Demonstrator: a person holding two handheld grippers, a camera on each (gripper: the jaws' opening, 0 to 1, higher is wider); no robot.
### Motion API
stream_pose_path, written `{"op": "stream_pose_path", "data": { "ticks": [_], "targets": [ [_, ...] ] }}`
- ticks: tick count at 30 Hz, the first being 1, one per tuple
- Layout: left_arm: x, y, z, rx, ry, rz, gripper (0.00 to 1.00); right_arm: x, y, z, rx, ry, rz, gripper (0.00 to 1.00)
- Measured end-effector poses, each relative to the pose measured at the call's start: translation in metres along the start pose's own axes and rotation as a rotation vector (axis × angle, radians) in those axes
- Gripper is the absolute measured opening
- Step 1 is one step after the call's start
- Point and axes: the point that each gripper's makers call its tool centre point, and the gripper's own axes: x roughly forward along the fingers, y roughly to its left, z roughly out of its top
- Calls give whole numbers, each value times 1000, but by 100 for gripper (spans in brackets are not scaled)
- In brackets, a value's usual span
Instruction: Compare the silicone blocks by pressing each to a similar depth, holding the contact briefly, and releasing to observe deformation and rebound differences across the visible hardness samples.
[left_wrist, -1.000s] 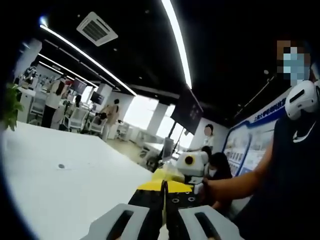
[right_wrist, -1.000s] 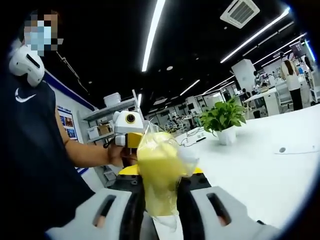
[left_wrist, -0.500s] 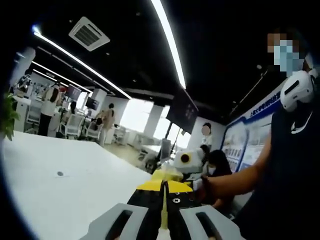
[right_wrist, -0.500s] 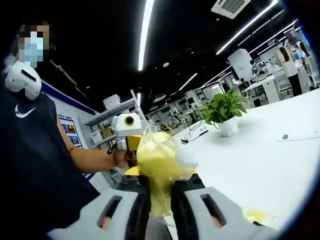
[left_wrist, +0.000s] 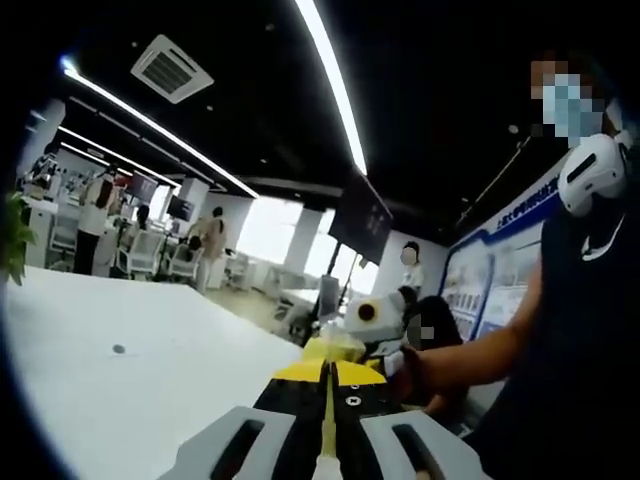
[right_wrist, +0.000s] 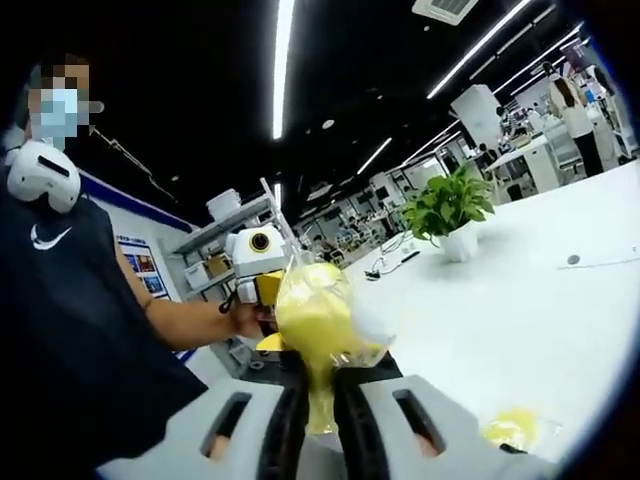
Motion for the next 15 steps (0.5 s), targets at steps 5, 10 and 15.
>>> {"op": "stream_pose_path", "data": {
  "ticks": [5,10,15],
  "targets": [
    [0,2,1,31,-8,28,0,1,-1,1,-6,14,-8,2],
    [0,2,2,37,-3,25,0,2,1,2,-2,20,1,2],
    [2,1,0,16,3,18,0,1,2,0,6,27,8,2]
  ]
}}
